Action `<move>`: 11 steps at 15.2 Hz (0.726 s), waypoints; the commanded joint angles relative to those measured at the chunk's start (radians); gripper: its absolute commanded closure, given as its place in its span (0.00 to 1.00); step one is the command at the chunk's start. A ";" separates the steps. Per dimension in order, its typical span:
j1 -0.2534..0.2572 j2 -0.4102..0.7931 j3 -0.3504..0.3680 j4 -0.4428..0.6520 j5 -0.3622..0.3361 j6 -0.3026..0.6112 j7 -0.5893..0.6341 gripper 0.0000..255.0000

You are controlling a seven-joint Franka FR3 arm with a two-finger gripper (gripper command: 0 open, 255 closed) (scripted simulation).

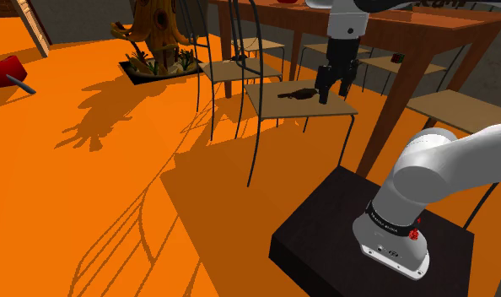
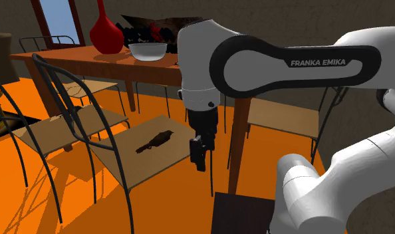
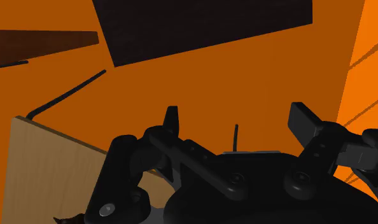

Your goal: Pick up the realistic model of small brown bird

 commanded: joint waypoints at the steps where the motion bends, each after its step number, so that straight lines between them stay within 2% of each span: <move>1: 0.000 0.000 0.000 0.000 0.000 0.000 0.000 0.00; 6: 0.002 0.096 -0.123 0.018 -0.094 0.086 -0.207 0.00; 11: 0.017 0.232 -0.238 0.076 -0.157 0.178 -0.409 0.00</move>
